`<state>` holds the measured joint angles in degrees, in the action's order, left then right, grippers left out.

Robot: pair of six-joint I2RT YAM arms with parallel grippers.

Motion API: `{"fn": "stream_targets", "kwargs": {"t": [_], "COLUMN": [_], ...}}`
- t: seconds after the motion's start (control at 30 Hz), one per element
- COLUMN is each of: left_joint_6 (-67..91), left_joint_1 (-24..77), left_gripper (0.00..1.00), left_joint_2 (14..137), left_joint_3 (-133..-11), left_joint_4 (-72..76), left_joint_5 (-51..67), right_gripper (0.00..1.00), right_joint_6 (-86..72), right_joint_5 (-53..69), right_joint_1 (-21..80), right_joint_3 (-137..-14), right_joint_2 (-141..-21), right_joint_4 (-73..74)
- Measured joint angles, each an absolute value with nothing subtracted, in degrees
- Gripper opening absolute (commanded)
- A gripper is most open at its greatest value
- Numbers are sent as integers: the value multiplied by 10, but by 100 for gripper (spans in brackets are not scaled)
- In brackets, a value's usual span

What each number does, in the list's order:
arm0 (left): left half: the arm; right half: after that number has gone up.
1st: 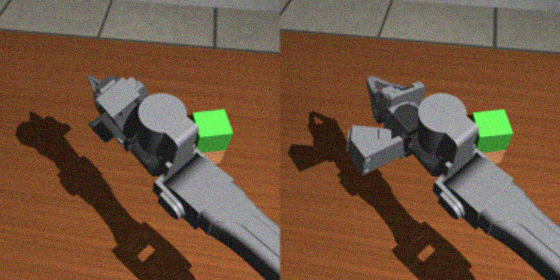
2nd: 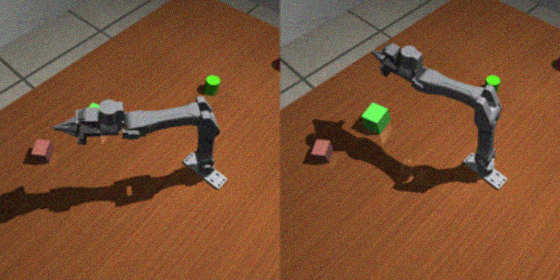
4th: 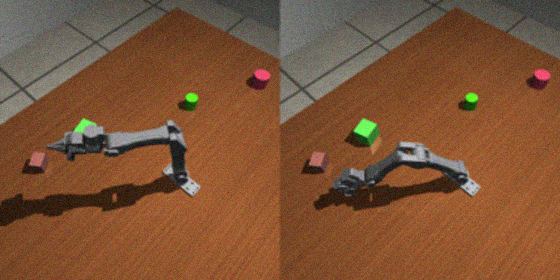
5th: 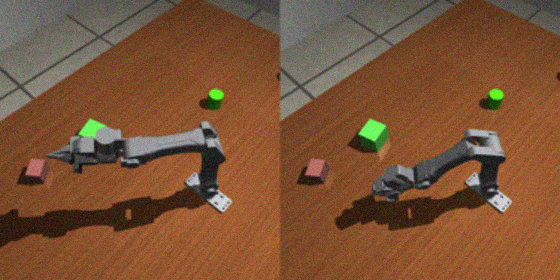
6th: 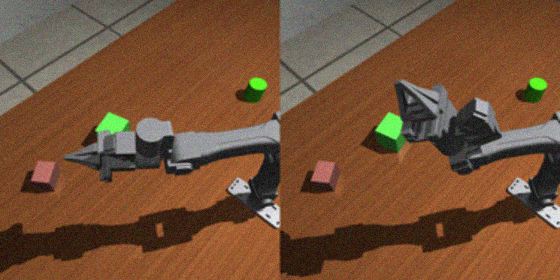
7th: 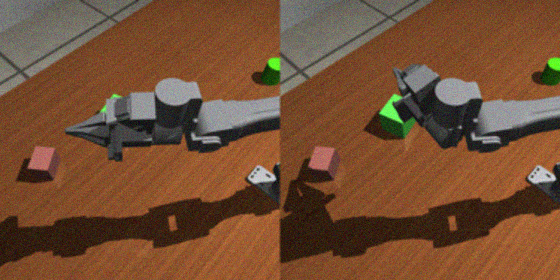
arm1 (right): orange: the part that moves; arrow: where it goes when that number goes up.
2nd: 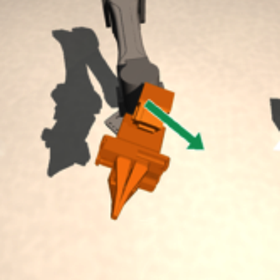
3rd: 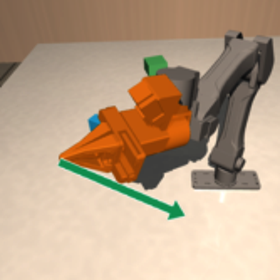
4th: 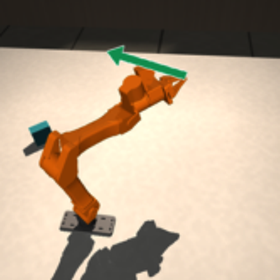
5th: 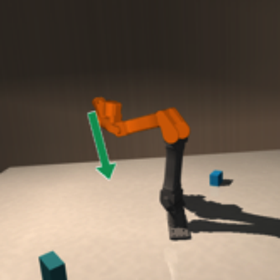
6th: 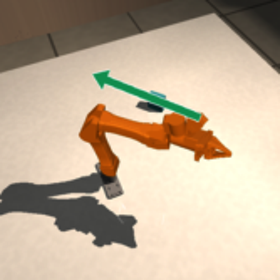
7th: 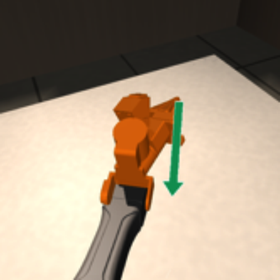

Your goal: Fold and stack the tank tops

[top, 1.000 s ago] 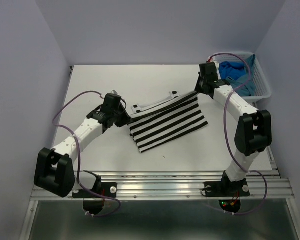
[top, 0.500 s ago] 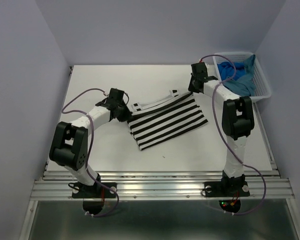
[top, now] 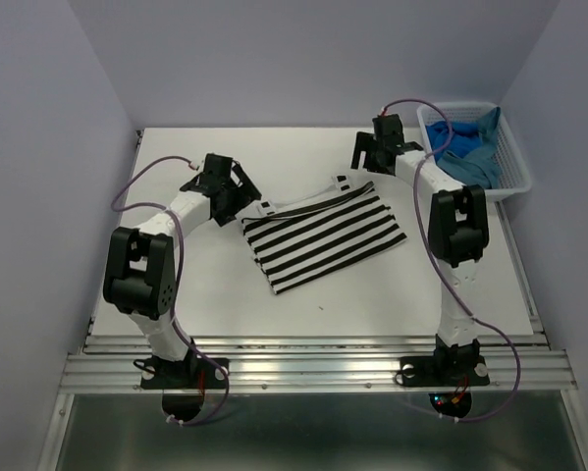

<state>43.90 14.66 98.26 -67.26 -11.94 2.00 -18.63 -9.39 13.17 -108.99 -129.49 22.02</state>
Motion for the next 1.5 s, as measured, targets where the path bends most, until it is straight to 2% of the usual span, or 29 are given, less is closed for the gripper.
{"fn": "stream_targets", "kwargs": {"t": [0.13,0.3,0.43,0.63,0.77,1.1,1.5], "left_joint_6": [439,447,458,475,472,461,450], "left_joint_1": [149,175,215,306,333,348,349], "left_gripper": [99,99,99,99,99,99,99], "left_joint_2": [966,872,810,778,778,807,860], "left_joint_3": [-662,-571,-515,-466,-455,-388,-376], "left_joint_4": [-115,-107,-105,-80,-45,53,108], "left_joint_5": [21,21,21,23,36,95,138], "right_gripper": [100,100,100,100,100,100,100], "right_joint_6": [-165,-150,-134,-114,-111,-123,-146], "right_joint_5": [-56,21,93,139,157,167,161], "right_joint_1": [132,132,139,183,211,240,241], "right_joint_3": [-982,-833,-760,-756,-783,-841,-850], "right_joint_2": [-1214,-1088,-1038,-1066,-1112,-1177,-1200], "right_joint_4": [219,185,148,124,120,119,121]}}
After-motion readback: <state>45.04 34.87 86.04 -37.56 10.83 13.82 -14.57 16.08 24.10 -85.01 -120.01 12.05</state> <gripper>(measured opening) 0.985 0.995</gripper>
